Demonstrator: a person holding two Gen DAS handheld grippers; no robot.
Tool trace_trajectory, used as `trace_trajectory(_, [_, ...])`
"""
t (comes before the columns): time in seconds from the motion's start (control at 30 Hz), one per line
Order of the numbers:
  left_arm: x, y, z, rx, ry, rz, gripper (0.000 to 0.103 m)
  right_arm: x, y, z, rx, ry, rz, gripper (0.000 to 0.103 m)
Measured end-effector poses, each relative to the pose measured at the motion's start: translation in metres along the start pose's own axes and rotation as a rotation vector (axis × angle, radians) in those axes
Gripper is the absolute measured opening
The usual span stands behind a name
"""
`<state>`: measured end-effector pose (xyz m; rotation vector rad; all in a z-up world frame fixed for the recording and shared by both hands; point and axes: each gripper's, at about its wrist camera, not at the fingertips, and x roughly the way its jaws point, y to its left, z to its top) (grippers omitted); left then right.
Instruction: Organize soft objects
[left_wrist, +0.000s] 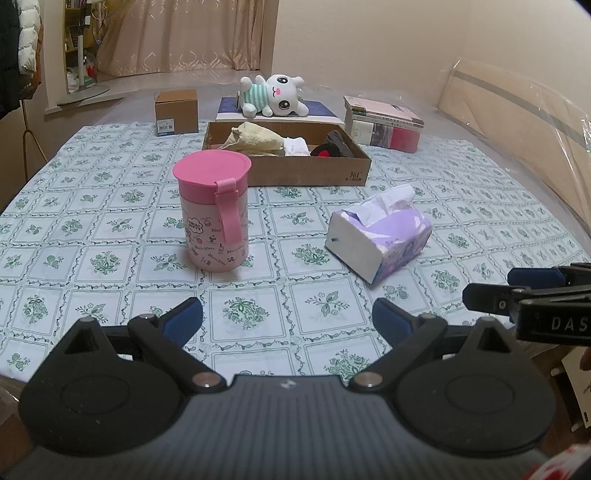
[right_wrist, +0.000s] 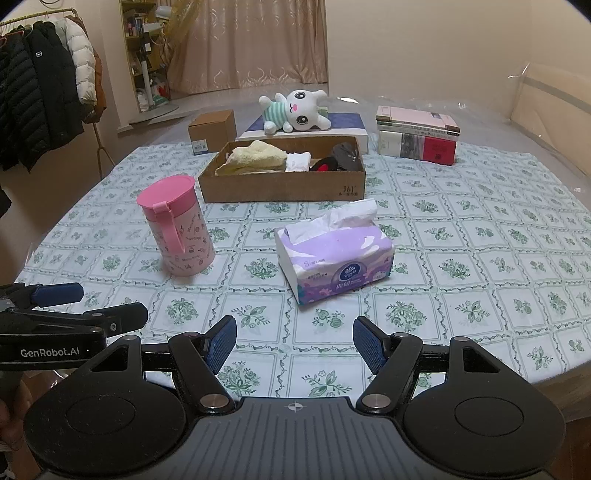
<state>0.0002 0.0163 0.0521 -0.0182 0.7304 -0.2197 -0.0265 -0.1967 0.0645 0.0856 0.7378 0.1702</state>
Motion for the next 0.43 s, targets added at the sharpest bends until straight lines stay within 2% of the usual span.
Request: trace_trajectory(0.43, [0.001,0.0003,-0.0004,0.0,-0.01,-0.023,0.098,0.0004,-0.0001,-0.0004,0.001,0.0,0.0,0.07])
